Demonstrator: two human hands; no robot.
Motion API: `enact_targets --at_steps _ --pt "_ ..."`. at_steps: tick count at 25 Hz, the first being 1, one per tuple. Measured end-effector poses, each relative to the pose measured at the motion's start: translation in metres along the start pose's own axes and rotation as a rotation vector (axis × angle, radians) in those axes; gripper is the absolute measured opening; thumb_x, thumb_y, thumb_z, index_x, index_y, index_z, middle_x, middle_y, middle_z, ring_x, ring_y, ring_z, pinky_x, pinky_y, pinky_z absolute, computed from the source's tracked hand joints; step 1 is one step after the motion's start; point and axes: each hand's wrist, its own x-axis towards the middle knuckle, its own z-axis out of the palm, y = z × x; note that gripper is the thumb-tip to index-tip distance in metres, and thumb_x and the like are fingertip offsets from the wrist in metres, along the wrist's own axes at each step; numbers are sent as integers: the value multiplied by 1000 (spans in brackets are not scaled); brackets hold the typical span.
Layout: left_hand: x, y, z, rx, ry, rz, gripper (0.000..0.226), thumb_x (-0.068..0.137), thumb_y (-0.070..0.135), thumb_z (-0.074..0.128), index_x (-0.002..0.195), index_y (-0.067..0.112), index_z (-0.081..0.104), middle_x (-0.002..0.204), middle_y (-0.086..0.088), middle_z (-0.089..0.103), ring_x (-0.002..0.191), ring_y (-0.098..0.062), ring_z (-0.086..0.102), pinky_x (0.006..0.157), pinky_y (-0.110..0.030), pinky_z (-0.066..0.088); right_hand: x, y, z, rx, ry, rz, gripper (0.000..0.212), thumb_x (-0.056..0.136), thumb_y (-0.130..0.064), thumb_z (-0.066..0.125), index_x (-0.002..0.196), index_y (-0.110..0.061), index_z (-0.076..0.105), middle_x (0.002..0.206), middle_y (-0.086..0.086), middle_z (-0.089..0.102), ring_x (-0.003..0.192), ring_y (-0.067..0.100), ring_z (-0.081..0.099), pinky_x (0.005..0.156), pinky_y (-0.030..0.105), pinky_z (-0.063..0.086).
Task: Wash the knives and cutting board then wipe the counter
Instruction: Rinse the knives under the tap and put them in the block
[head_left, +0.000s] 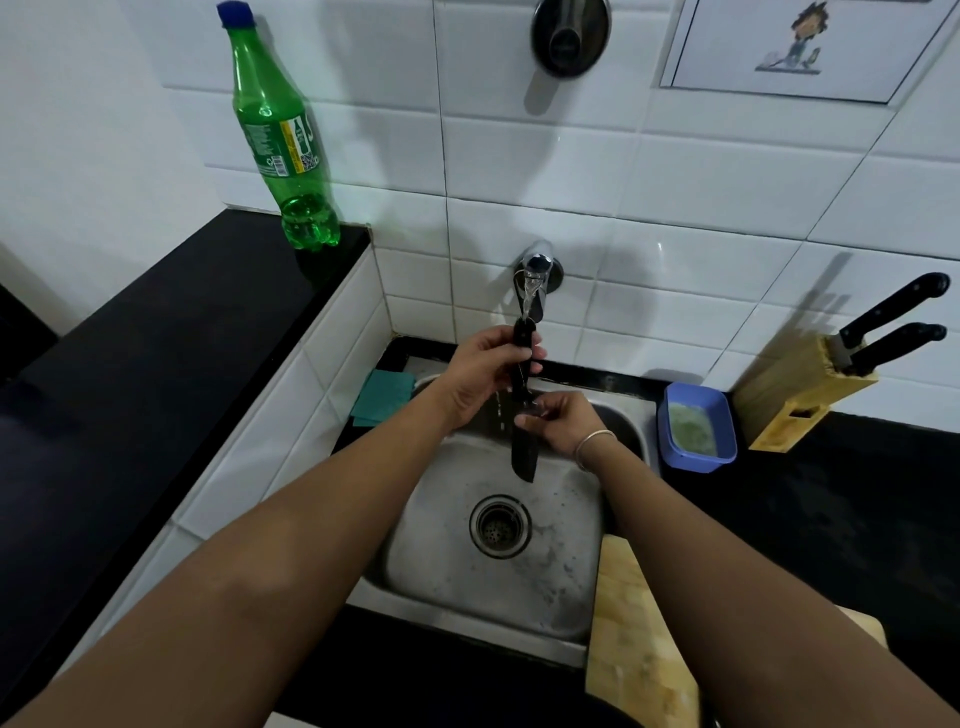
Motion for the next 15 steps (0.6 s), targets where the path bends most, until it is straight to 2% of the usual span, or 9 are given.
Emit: enact_targets --at_steps 3,4,6,9,12,15 --pt "11 -1 0 614 366 156 16 88 26 74 96 15 66 96 -8 71 90 -22 67 83 -33 54 9 -14 -1 -133 41 -20 44 80 -19 81 53 -17 45 57 -2 46 53 9 40 56 21 38" --pt "14 0 -1 713 456 191 19 87 33 73 91 17 65 87 -3 70 85 -21 66 75 -32 51 12 -20 0 -171 62 -24 47 79 -21 82 53 -19 42 57 -1 46 54 9 40 56 23 39" --pt "19 4 -5 725 580 216 23 87 42 72 83 21 62 73 7 63 75 -19 64 65 -29 46 17 -28 0 -194 101 -42 48 76 -25 83 54 -19 41 56 -3 45 54 10 39 55 24 37" --pt "27 10 -13 663 711 189 29 84 49 73 88 21 69 74 7 65 75 -20 69 67 -31 53 23 -36 3 -118 175 -47 49 75 -31 82 50 -18 42 44 -12 40 45 5 34 50 23 35" --pt "31 17 -11 659 732 205 31 83 50 73 88 19 73 74 3 69 74 -21 69 68 -33 54 25 -40 7 31 235 -13 46 80 -42 77 52 -18 50 45 -7 44 46 9 38 51 24 38" --pt "33 21 -11 687 749 225 30 86 49 70 87 20 73 73 4 69 72 -20 68 63 -29 48 23 -38 6 59 187 -62 38 90 -30 70 59 -10 61 51 -2 55 50 10 46 56 25 42"
